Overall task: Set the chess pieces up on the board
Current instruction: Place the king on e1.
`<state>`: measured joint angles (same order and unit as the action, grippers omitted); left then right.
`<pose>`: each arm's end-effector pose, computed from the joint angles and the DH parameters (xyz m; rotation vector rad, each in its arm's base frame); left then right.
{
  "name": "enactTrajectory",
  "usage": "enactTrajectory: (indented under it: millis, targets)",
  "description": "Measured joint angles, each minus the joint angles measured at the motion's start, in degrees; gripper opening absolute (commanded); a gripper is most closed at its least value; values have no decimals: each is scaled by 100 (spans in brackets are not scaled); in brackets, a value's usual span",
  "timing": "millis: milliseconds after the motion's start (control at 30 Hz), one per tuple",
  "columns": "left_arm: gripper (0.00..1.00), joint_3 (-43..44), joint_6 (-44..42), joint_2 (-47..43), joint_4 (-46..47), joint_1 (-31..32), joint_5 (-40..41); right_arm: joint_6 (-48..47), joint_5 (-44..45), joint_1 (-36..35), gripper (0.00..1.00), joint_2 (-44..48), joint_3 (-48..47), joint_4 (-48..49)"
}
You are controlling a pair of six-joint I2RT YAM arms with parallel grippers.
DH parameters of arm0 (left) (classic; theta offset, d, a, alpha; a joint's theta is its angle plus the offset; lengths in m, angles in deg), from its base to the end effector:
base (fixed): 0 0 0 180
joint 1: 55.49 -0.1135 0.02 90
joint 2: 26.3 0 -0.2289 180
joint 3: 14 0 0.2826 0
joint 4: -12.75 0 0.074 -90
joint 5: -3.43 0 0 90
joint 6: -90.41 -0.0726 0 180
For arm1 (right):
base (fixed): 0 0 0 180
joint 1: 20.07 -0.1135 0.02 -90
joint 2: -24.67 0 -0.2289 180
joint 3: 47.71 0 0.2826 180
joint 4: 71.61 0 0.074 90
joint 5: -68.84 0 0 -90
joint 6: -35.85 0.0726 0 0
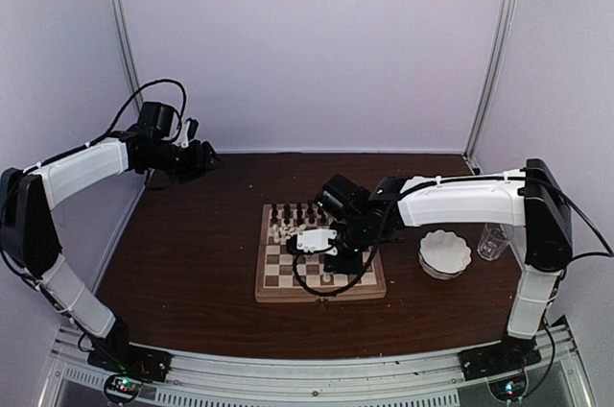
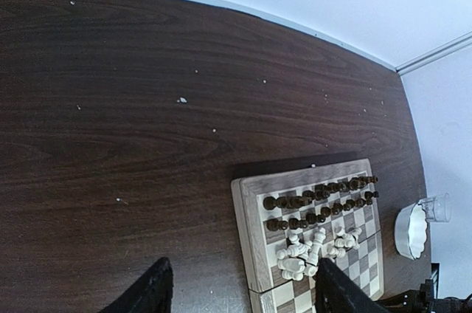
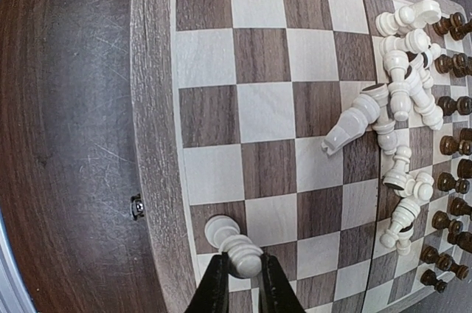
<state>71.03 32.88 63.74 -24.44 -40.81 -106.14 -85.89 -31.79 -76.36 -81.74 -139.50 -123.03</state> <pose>0.3877 -0.1267 0.2221 -0.1889 2.3866 -0.8004 0.2204 0.3544 0.1289 -1.9487 1.9388 0.3738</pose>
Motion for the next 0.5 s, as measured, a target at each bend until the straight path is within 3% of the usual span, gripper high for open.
enactTrajectory:
  millis: [233,500]
  targets:
    - [66,0,0,0,-2,0,0,-2,22,-26,14,2,7,11]
    - [66,0,0,0,-4,-2,-2,-4,26,-103,33,2,44,-83]
